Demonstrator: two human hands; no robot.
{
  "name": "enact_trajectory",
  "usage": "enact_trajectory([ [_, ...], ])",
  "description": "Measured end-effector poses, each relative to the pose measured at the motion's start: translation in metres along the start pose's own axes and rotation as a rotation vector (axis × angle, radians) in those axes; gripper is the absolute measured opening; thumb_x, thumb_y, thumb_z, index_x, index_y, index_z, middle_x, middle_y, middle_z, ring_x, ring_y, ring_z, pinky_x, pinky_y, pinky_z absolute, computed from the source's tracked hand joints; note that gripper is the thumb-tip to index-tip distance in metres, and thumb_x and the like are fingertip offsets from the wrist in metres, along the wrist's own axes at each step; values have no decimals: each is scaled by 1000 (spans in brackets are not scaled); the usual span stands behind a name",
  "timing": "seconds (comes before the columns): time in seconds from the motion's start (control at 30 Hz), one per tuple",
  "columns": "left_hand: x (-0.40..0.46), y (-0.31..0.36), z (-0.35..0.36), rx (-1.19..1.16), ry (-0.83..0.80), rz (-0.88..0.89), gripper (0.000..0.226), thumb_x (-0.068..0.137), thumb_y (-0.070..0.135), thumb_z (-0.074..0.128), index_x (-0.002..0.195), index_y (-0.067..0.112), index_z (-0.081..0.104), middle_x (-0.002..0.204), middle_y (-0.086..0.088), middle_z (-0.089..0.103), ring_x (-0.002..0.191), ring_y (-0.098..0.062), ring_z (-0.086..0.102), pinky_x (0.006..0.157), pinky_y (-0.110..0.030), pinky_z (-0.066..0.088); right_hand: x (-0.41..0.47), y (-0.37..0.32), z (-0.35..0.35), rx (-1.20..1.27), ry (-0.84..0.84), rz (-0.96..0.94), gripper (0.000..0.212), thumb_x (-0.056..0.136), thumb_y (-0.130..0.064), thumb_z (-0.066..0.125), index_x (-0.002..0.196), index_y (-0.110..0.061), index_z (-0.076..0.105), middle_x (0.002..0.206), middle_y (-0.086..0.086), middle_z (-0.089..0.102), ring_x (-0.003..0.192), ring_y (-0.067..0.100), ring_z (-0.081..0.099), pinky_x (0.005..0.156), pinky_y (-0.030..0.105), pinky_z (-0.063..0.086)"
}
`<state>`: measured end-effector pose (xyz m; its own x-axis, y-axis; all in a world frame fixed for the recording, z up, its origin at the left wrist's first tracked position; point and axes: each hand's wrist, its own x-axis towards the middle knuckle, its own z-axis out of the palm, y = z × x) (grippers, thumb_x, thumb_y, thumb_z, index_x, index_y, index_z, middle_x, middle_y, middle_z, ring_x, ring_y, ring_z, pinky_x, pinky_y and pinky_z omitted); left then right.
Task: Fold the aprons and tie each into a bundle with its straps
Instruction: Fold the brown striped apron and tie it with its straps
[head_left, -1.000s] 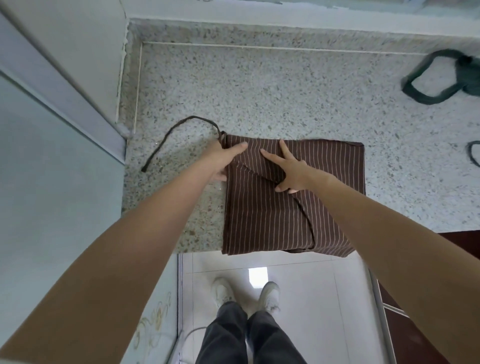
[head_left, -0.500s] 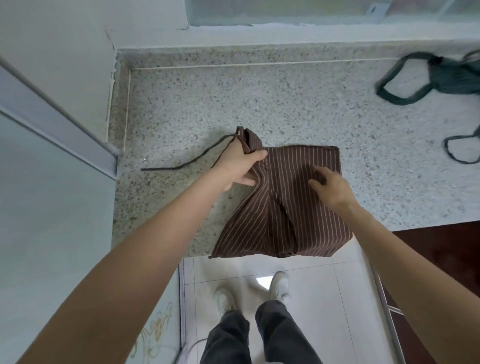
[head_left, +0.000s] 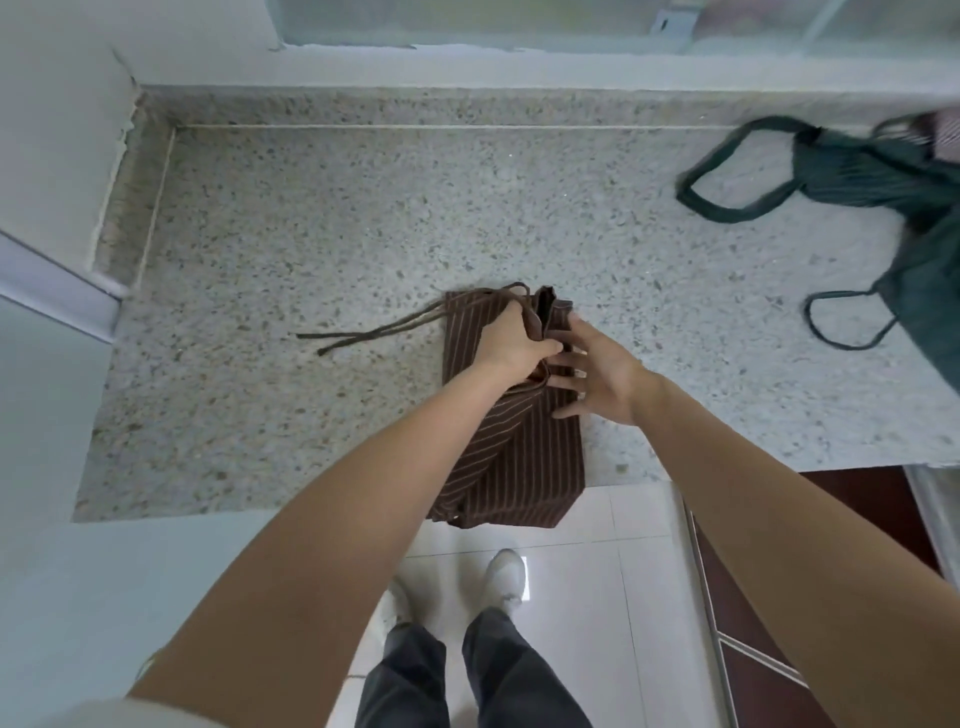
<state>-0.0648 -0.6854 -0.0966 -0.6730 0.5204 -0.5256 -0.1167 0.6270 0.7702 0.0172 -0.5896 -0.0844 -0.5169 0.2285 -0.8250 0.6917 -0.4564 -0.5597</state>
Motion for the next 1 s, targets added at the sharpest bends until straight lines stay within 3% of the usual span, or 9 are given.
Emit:
enact_trajectory([
  [0.1,10,-1,13,98,14,24,50,82,27,69,125,12,48,124,-7,58,114,-25,54,82,-26,39,8,-4,-9,20,-75,32,50,95,-54,36,132,-21,47,112,2,54,101,22,52,99,67,34],
  [0.27,16,2,24,114,-6,34,56,81,22,71,131,13,47,119,-7,62,111,-23,57,89,-31,44,23,-14,-12,40,-99,121,52,94,-50,44,137,-21,43,139,8,40,128,32,39,95,74,31],
  [0.4,15,6,22,-40,-81,-3,56,84,11,68,134,9,43,101,-12,65,98,-27,65,88,-39,53,28,-20,-12,14,-97,152,26,99,-34,42,108,-16,59,109,4,55,105,25,53,88,69,41],
  [0.47,11,2,16,-45,-85,57,42,88,8,61,128,8,49,101,-11,65,100,-26,64,90,-35,51,32,-20,-9,-65,37,98,26,99,-24,39,106,-12,60,98,8,61,87,23,61,72,48,53],
  [0.53,8,-7,4,203,25,186,35,92,5,51,127,10,54,116,-8,62,111,-22,57,95,-26,42,38,-19,-8,-338,225,-99,22,98,-17,40,91,-8,58,82,11,60,68,23,63,55,33,51],
  [0.63,4,-25,-16,626,157,310,44,94,13,50,137,18,46,139,-3,45,127,-24,37,107,-34,31,42,-15,-10,-675,335,-320,29,97,-15,42,69,-12,48,79,11,57,80,31,62,71,39,53],
  [0.7,2,-37,-27,735,72,308,56,92,29,56,144,22,35,150,0,31,137,-23,24,114,-38,22,47,-12,-12,-713,346,-369,27,98,-15,42,73,-8,49,87,16,61,89,34,63,82,45,53],
  [0.8,2,-47,-34,826,-56,271,75,87,40,61,149,26,20,158,1,12,145,-21,7,118,-42,11,51,-12,-9,-766,372,-376,25,99,-16,42,85,-1,56,97,23,65,89,36,64,83,47,52],
  [1.0,7,-47,-27,848,-82,218,84,83,45,64,150,26,15,159,0,4,146,-22,2,119,-40,10,61,-15,-7,-784,415,-343,22,97,-19,46,101,1,56,99,17,63,88,31,64,77,41,53],
])
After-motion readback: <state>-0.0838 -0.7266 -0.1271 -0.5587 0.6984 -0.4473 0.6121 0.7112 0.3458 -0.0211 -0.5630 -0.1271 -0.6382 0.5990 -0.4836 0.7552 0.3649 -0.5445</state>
